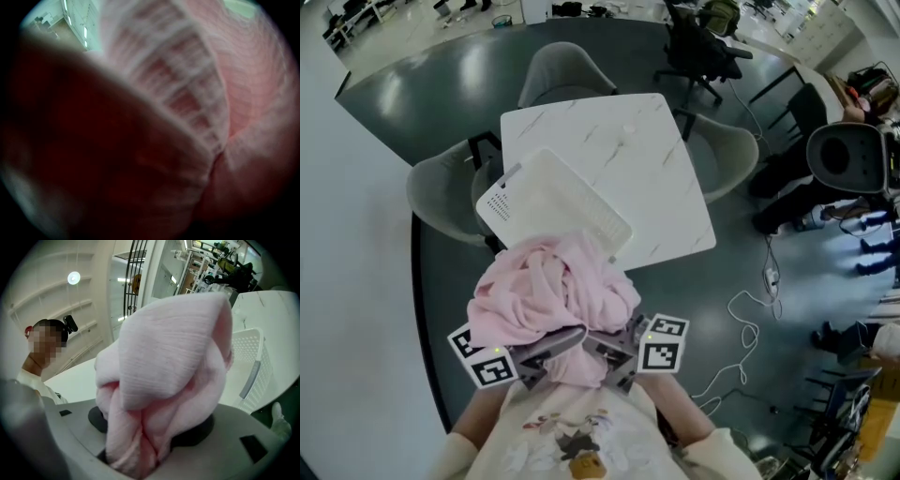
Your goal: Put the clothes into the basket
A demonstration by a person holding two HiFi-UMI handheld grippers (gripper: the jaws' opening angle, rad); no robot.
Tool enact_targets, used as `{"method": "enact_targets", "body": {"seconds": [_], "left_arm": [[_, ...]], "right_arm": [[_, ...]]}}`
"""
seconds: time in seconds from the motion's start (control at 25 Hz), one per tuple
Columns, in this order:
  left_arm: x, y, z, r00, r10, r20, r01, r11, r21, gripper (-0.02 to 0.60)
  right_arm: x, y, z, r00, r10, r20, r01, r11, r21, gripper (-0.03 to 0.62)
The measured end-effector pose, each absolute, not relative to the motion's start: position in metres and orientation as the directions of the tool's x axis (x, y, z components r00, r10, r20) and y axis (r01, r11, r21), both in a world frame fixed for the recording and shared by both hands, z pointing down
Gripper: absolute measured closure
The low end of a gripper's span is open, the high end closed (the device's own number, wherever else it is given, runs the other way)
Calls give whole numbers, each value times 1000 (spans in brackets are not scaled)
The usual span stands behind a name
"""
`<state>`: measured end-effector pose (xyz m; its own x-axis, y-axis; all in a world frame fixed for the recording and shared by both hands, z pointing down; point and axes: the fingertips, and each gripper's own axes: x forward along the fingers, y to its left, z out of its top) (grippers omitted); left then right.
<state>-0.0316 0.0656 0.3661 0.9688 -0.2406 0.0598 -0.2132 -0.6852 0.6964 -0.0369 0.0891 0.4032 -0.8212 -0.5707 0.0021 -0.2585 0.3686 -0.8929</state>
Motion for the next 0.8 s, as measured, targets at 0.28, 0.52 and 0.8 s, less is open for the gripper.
{"method": "enact_targets", "body": {"seconds": [0.28, 0.52, 0.8], "left_arm": [[-21, 27, 376, 957, -281, 78, -252, -664, 704, 100], [-6, -13, 393, 940, -325, 103, -298, -636, 712, 100], [-1, -59, 410, 915, -381, 132, -349, -581, 736, 100]], "right_arm": [[-25, 51, 410, -839, -544, 7, -244, 364, -899, 316], [-9, 12, 427, -847, -530, 29, -250, 350, -903, 316], [1, -32, 443, -855, -511, 86, -280, 317, -906, 316]]}}
